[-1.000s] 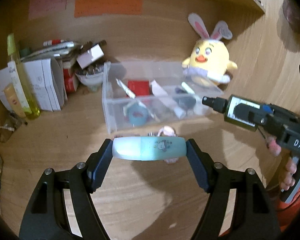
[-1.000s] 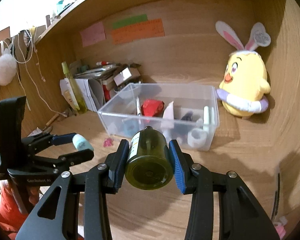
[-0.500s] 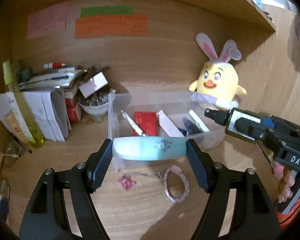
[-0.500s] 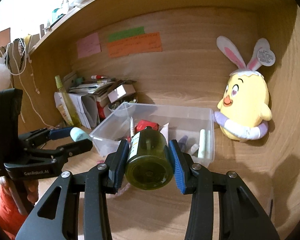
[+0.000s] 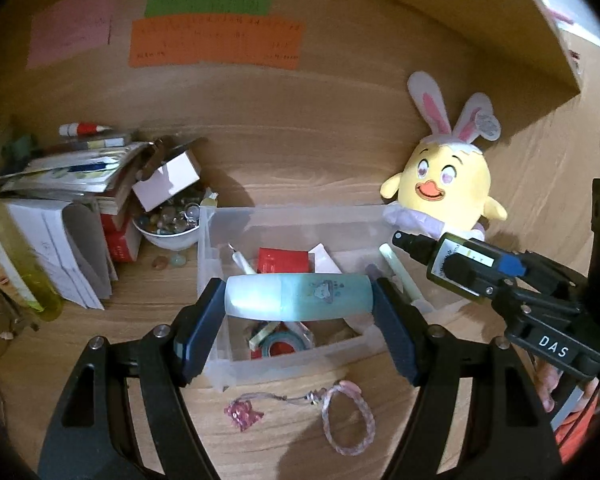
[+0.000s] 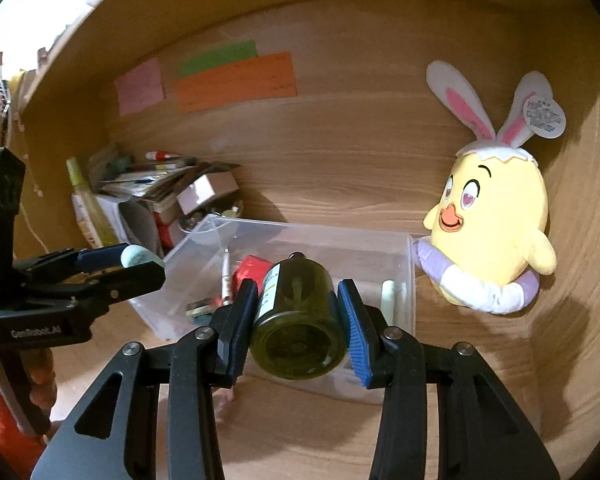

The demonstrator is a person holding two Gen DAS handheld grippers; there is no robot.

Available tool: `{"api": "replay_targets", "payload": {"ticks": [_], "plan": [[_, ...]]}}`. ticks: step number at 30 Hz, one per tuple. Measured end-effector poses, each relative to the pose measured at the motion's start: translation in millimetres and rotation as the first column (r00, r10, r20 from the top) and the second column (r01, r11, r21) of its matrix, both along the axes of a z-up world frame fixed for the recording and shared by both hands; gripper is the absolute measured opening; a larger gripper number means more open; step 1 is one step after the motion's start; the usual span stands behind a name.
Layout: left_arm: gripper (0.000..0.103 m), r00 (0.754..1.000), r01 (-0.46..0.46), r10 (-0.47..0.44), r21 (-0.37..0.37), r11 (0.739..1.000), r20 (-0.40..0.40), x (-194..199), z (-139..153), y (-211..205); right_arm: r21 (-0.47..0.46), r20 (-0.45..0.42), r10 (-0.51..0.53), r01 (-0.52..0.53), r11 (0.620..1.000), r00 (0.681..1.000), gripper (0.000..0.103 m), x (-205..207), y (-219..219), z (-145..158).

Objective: Organize objects
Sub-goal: 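Carry the light blue tube and green bottle over the bin with both grippers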

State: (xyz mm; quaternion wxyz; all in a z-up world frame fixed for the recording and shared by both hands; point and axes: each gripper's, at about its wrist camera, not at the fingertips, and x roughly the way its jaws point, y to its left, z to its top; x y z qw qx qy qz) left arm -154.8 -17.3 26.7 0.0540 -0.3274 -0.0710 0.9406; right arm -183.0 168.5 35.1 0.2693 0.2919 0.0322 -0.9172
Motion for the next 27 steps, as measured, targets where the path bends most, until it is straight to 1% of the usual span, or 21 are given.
{"api": "replay_targets", "payload": {"ticks": [5,8,11,14,20,24,27], "plan": [[0.073,0.999,0.031,-0.029,-0.030,0.999,0.035,-20,-11,7,0.023,0.021,-0.025,0.024,0.999,0.999,0.038,-16,-6,-11],[0.073,0.997,0.056,-0.054,-0.047,0.997,0.052,-30,-20,13,0.037,0.054,-0.032,0.030,0.999,0.998,0.038,-27,-12,-22],[0.073,0.994,0.068,-0.061,-0.083,0.994,0.086,-41,-31,20,0.049,0.063,-0.030,0.027,0.998,0.998,0.038,-32,-16,-31],[0.073,0.993,0.072,-0.061,-0.104,0.992,0.103,-48,-39,24,0.059,0.074,-0.028,0.024,0.998,0.997,0.038,-36,-16,-37],[0.073,0.989,0.079,-0.066,-0.097,0.992,0.131,-58,-51,22,0.094,0.109,-0.049,0.039,0.995,0.993,0.038,-47,-18,-50],[0.073,0.987,0.086,-0.074,-0.080,0.993,0.142,-59,-53,19,0.116,0.097,-0.055,0.043,0.992,0.994,0.038,-47,-22,-52],[0.073,0.988,0.082,-0.070,-0.083,0.993,0.138,-58,-52,19,0.132,0.085,-0.057,0.045,0.990,0.995,0.038,-46,-23,-53]]}}
